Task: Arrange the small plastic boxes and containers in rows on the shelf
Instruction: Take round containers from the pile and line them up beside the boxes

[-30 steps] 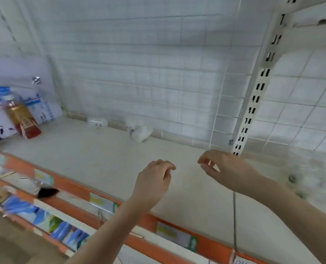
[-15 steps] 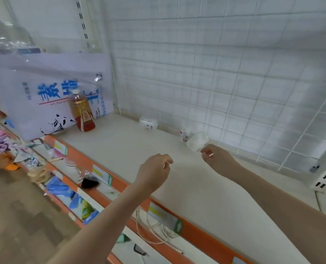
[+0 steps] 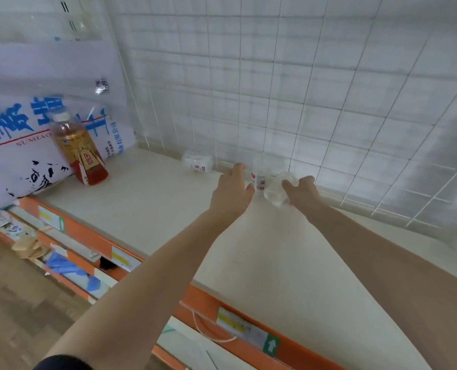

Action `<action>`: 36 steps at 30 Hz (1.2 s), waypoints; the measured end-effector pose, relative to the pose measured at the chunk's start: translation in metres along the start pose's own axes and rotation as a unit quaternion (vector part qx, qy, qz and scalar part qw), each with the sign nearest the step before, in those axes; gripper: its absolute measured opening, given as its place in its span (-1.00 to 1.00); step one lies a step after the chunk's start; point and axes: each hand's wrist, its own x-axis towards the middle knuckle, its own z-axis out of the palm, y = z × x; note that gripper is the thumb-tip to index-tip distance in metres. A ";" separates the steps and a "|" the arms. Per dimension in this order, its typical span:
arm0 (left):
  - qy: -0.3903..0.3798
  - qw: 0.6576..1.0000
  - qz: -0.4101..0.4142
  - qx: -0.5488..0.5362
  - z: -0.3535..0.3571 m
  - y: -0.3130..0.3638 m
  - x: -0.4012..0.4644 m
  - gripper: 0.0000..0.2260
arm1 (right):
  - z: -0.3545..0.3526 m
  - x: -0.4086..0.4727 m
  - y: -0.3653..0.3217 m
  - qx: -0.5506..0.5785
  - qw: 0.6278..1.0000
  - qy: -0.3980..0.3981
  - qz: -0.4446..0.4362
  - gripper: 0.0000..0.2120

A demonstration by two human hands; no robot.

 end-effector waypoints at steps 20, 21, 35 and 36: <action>0.025 0.999 0.016 -0.020 0.046 0.027 0.032 -0.58 | -0.031 -0.013 0.029 0.194 0.971 -0.137 -0.009 -0.31; 0.023 0.999 0.021 -0.021 0.050 0.030 0.026 -0.55 | -0.039 -0.020 0.032 0.187 0.972 -0.142 -0.019 -0.33; -0.275 0.935 0.148 -0.172 0.069 0.140 -0.057 -0.54 | -0.217 -0.147 0.124 0.097 0.981 -0.142 -0.085 -0.48; -0.296 0.925 0.159 -0.178 0.073 0.152 -0.064 -0.55 | -0.230 -0.158 0.131 0.079 0.984 -0.128 -0.093 -0.44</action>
